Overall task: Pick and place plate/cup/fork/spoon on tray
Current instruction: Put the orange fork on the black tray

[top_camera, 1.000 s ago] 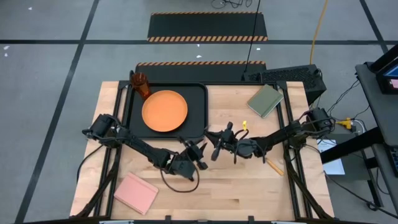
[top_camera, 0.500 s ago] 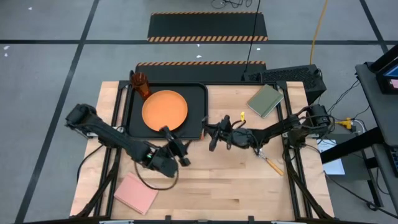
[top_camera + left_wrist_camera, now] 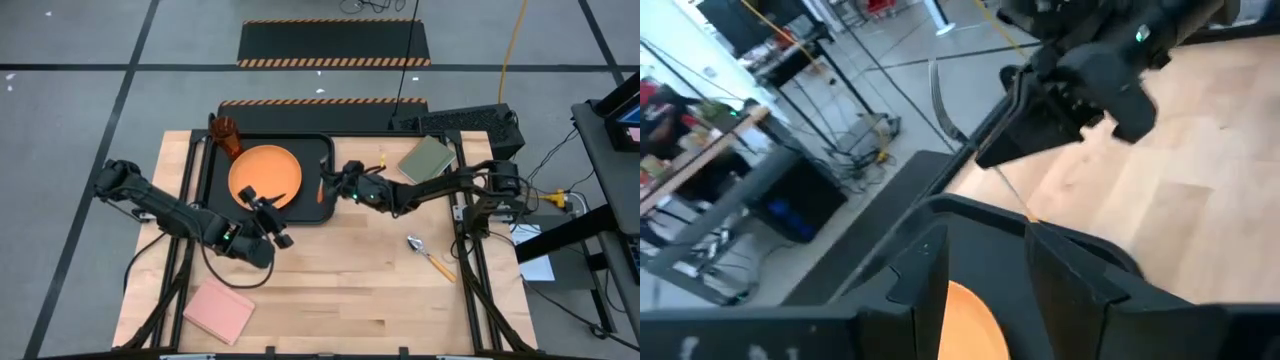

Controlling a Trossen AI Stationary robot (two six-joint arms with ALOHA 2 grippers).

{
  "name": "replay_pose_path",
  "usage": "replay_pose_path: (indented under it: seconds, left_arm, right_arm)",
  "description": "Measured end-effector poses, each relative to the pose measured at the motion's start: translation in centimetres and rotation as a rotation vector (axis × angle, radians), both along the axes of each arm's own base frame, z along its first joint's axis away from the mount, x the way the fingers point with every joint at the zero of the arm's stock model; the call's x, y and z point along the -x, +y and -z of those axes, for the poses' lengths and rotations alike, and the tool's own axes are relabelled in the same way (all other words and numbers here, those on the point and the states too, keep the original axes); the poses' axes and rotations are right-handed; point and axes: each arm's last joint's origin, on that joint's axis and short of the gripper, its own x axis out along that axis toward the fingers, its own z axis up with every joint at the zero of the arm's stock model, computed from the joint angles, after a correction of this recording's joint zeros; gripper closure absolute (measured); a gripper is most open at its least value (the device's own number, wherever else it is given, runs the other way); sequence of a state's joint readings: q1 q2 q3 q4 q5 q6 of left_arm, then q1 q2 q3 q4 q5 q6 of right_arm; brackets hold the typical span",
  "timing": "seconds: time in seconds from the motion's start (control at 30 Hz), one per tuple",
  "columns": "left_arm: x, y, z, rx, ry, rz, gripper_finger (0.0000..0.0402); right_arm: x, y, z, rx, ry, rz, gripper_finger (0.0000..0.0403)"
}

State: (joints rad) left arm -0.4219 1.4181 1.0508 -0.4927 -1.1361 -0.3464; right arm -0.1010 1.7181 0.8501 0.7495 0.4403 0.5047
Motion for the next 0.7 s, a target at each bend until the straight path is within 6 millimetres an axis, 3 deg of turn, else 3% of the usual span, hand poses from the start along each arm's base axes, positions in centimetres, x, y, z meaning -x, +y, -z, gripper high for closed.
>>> replay_pose_path:
  seconds: [0.27, 0.53, 0.7]
  left_arm:
    - [-0.9, 2.1, -0.2, -0.036, 0.031, -0.045, 0.0265]
    - [-1.1, 2.5, -0.3, -0.028, 0.028, -0.053, 0.0266]
    - [-1.4, 2.4, -0.6, -0.024, -0.002, -0.046, 0.0266]
  right_arm:
    - [-1.9, -0.7, 2.2, -0.143, -0.086, -0.105, 0.0388]
    - [-1.7, -2.8, 3.1, -0.352, -0.131, -0.042, 0.0399]
    - [-2.5, -4.5, 2.7, -0.413, 0.003, -0.019, 0.0398]
